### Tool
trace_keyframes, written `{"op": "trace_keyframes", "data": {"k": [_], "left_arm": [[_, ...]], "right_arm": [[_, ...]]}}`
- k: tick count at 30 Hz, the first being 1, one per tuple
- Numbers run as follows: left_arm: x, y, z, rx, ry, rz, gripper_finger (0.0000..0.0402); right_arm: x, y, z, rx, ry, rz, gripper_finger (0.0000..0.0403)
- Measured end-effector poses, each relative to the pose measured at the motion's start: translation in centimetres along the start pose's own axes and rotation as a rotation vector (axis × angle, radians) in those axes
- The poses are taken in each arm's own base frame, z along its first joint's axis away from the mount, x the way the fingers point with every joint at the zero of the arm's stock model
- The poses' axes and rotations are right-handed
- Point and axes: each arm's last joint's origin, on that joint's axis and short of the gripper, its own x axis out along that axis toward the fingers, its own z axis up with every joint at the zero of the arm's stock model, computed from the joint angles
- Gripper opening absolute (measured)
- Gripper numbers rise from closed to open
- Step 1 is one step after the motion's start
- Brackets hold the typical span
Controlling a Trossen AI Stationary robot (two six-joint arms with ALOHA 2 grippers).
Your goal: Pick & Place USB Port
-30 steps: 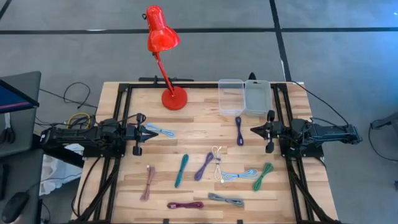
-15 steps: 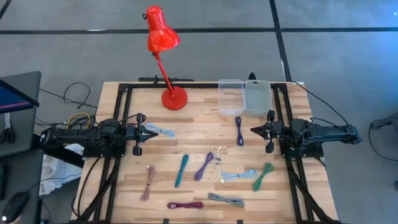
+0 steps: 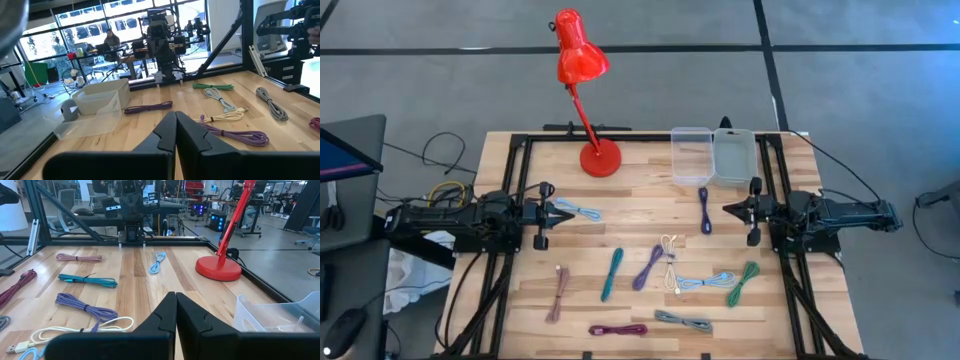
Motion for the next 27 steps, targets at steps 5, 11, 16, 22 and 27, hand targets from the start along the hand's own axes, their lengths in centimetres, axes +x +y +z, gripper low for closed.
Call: {"op": "trace_keyframes", "data": {"k": [5,11,16,22,27], "left_arm": [[0.00,0.01,0.02,0.000,-0.002,0.001,0.0006],[0.00,0.07,0.31,0.001,-0.032,0.007,0.0006],[-0.02,0.24,0.55,-0.044,-0.052,0.050,0.0006],[-0.01,0.74,0.35,-0.105,-0.011,0.229,0.0006],[0.02,0.84,0.51,-0.059,-0.019,0.253,0.0006]], "right_arm": [[0.00,0.00,0.02,0.000,-0.002,0.000,0.0000],[0.01,-0.12,0.04,0.023,-0.005,-0.039,0.0000],[0.01,-0.23,0.13,0.048,-0.018,-0.080,0.0000],[-0.02,-0.55,0.19,0.054,-0.025,-0.190,0.0000],[-0.03,-0.55,0.31,-0.004,-0.030,-0.188,0.0000]]}}
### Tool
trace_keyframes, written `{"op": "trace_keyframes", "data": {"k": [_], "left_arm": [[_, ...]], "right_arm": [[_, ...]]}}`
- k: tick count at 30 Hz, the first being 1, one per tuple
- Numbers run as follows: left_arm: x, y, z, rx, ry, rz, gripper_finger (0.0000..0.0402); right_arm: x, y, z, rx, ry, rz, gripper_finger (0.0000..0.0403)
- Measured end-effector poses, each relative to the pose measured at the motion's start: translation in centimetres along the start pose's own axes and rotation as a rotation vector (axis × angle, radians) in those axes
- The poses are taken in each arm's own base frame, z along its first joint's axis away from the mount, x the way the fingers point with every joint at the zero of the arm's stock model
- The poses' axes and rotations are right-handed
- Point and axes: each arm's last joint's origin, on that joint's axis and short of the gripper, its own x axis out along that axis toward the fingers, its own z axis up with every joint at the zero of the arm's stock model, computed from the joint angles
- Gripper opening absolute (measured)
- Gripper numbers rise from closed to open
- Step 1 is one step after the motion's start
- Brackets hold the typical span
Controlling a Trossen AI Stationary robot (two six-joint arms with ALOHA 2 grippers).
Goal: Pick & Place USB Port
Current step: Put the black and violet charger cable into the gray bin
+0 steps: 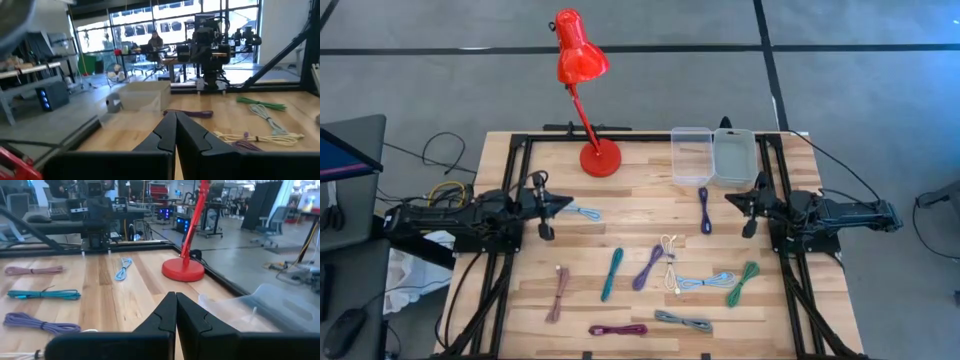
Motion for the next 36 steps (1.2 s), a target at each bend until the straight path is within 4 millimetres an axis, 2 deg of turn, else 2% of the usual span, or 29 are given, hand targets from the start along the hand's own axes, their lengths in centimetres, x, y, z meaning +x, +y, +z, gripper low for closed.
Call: {"op": "trace_keyframes", "data": {"k": [16,23,31,36], "left_arm": [[0.0,0.0,0.2,-0.004,-0.020,0.006,0.0006],[0.0,-0.1,0.2,-0.016,-0.030,-0.055,0.0006],[0.0,-0.2,0.4,-0.118,-0.052,-0.079,0.0006],[0.0,0.0,1.1,-0.127,-0.095,-0.073,0.0006]], "right_arm": [[0.0,0.0,0.1,-0.013,-0.004,0.002,0.0000],[0.0,0.0,0.1,0.086,-0.005,0.012,0.0000],[-0.1,0.2,0.2,0.084,-0.011,0.068,0.0000],[-0.6,-0.1,1.9,0.102,-0.059,0.083,0.0000]]}}
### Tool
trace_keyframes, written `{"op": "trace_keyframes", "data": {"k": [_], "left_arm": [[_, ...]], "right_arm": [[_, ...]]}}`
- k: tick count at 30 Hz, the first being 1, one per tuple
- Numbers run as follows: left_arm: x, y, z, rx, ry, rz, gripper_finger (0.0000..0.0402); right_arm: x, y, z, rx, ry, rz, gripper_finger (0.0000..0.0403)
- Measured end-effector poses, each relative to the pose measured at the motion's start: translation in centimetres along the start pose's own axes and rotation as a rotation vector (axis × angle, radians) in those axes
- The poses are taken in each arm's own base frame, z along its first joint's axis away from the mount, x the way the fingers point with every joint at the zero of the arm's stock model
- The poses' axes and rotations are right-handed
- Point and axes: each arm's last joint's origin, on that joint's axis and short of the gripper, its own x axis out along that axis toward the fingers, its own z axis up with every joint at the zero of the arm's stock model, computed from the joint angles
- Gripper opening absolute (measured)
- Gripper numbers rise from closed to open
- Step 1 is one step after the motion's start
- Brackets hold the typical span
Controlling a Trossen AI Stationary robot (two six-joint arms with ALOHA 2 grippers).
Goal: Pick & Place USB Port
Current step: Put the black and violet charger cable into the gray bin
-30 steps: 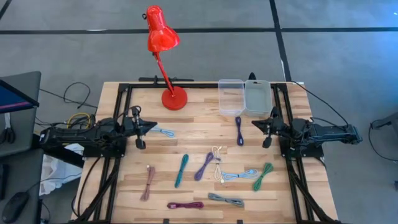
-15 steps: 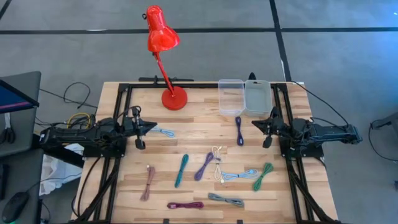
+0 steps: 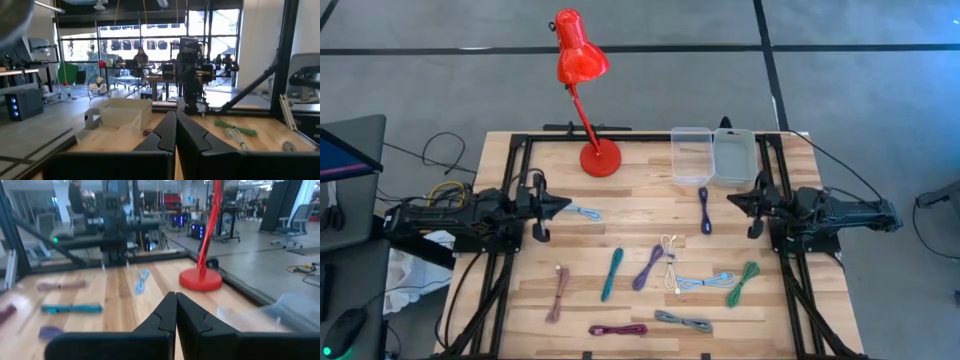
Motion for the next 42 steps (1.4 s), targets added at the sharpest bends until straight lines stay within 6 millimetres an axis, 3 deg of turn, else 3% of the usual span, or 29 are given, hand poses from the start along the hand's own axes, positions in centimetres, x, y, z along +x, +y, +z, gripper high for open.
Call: {"op": "trace_keyframes", "data": {"k": [10,18,26,30,42], "left_arm": [[1.5,0.0,2.5,0.001,0.038,0.006,0.0006],[5.0,-0.3,2.8,0.029,0.211,0.045,0.0006],[8.1,-0.6,4.8,0.037,0.236,0.045,0.0006],[8.6,-0.6,4.7,0.039,0.250,0.044,0.0006],[8.6,-0.6,4.8,0.043,0.249,0.044,0.0006]], "right_arm": [[-1.0,-0.3,4.4,-0.015,0.046,-0.004,0.0000],[1.2,0.5,5.7,-0.030,0.168,-0.011,0.0000],[3.3,1.1,7.6,0.032,0.265,-0.095,0.0000],[4.3,1.2,7.4,0.058,0.407,-0.213,0.0000],[6.8,1.9,4.0,0.163,0.696,-0.393,0.0000]]}}
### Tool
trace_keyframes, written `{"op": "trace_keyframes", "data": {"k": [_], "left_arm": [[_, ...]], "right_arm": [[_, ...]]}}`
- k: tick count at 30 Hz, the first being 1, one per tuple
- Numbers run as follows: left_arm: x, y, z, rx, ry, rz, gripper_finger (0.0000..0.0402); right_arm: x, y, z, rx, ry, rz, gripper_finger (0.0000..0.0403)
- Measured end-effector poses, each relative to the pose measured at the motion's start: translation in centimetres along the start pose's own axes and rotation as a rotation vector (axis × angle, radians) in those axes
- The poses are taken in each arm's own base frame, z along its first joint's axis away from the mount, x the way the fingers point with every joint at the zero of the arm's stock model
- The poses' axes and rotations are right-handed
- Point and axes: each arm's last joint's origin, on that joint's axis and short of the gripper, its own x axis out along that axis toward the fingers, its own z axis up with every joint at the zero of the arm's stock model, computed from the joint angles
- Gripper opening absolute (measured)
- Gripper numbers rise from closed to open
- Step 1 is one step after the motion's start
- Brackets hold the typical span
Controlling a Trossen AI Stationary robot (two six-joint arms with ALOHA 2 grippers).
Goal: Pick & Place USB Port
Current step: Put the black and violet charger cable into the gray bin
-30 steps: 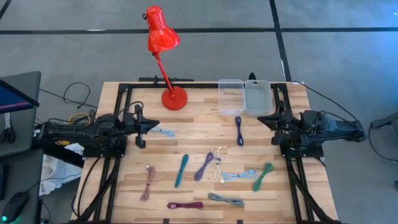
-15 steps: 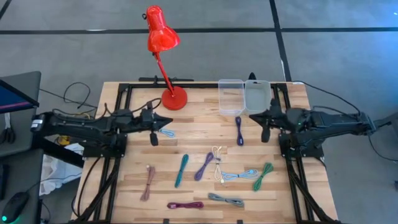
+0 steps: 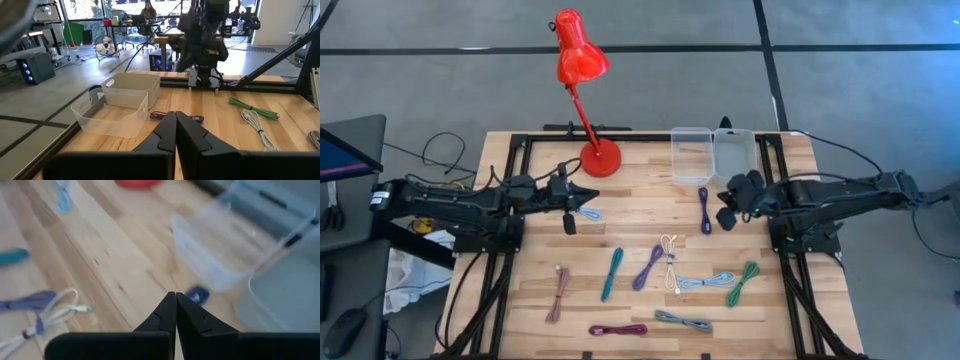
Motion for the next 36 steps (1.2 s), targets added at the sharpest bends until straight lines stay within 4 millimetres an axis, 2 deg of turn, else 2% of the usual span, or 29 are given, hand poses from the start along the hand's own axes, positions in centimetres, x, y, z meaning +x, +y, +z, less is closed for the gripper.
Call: {"op": "trace_keyframes", "data": {"k": [3,10,17,21,27,36], "left_arm": [[0.0,0.0,0.0,0.000,0.000,0.000,0.0006],[0.0,0.0,0.0,0.000,0.000,0.000,0.0006],[0.0,0.0,0.0,0.000,0.000,0.000,0.0006],[0.0,0.0,0.0,0.000,0.000,0.000,0.0006],[0.0,0.0,0.0,0.000,0.000,0.000,0.0006],[0.0,0.0,0.0,0.000,0.000,0.000,0.0006]], "right_arm": [[0.8,0.2,-0.6,0.019,0.075,-0.033,0.0000],[1.8,0.9,-1.2,0.035,0.202,0.020,0.0005],[2.6,1.3,-1.6,0.064,0.240,-0.012,0.0063],[3.2,1.8,-1.5,0.069,0.239,-0.004,0.0082],[4.7,2.7,-1.6,0.085,0.237,-0.009,0.0088],[7.4,3.6,-3.0,0.080,0.313,-0.097,0.0088]]}}
